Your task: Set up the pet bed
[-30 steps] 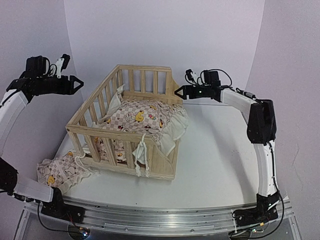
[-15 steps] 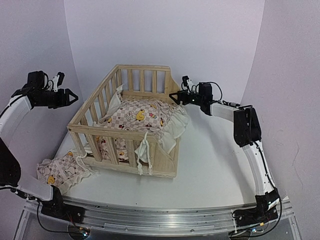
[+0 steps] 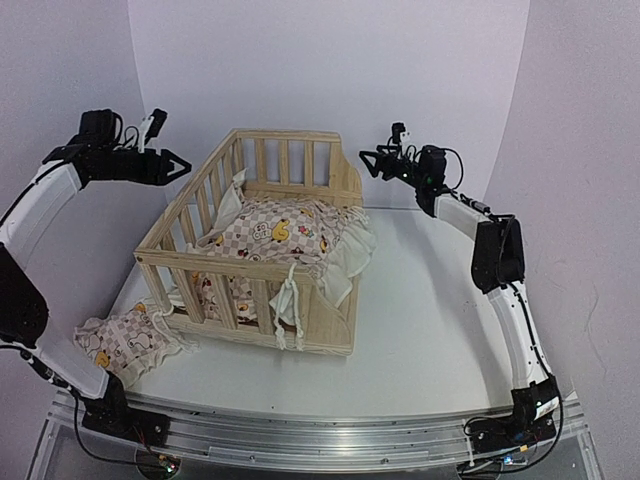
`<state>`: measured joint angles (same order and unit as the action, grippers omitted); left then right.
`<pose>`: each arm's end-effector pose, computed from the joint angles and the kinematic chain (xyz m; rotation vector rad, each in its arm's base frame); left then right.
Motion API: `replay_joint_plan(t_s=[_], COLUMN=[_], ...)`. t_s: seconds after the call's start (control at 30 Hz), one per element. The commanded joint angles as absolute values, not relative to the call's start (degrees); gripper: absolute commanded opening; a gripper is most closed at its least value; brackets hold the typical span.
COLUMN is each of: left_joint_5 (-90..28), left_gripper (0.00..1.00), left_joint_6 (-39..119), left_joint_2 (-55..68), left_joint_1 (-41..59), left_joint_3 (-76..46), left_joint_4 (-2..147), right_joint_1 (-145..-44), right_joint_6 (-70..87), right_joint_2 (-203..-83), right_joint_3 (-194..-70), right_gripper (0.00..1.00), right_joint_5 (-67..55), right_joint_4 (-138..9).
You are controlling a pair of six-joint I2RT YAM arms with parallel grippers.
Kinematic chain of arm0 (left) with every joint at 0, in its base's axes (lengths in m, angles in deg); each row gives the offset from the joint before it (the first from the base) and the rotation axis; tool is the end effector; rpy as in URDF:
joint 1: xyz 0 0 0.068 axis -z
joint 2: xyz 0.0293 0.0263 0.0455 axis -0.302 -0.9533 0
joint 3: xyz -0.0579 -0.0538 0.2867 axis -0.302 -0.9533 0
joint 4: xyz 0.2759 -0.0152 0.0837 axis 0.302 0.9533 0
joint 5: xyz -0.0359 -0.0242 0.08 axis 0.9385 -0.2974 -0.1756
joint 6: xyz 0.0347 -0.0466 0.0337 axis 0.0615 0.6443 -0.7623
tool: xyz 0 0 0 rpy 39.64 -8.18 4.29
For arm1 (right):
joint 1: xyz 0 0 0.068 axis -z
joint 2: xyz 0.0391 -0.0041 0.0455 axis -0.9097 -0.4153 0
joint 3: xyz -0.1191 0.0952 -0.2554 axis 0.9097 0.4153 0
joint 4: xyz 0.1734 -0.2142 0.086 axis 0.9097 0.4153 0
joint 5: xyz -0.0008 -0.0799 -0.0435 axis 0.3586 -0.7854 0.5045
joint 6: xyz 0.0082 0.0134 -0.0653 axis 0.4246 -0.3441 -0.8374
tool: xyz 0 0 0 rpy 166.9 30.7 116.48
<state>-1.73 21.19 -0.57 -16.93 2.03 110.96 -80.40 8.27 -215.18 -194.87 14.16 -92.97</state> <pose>0.3502 -0.0366 0.4335 0.5285 1.9548 -0.6073 0.6472 0.1988 0.2591 -0.5191 1.3021 0.6434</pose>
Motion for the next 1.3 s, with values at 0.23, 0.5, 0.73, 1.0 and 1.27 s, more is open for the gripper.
replay_joint_plan(t_s=[0.23,0.5,0.73,1.0,1.27], left_joint_5=[-5.86,-7.58,-4.45,-2.38,-1.65], left_gripper=[0.74,0.59,0.33,0.16,0.14], left_joint_6=[21.35,18.28,14.71,4.83,-4.13], left_joint_2=[-9.92,-17.67,-21.11,-27.02,-38.61], left_joint_1=[-12.11,-8.71,-8.15,-7.02,0.4], left_joint_3=[9.94,16.73,19.3,26.34,36.77], left_joint_4=[110.78,115.1,117.66,118.55,116.34], right_joint_1=[-82.75,-83.98,-84.95,-86.6,-87.88], right_joint_6=[12.27,9.24,6.7,-0.12,0.8], right_joint_2=[-223.13,-219.31,-209.24,-184.78,-160.17], right_joint_3=[-198.21,-191.13,-178.39,-143.72,-112.38], right_gripper=[0.83,0.38,0.2,0.17,0.26], right_joint_5=[17.11,18.47,20.49,15.87,8.74], right_joint_4=[-93.03,-90.4,-90.85,-94.68,-94.33])
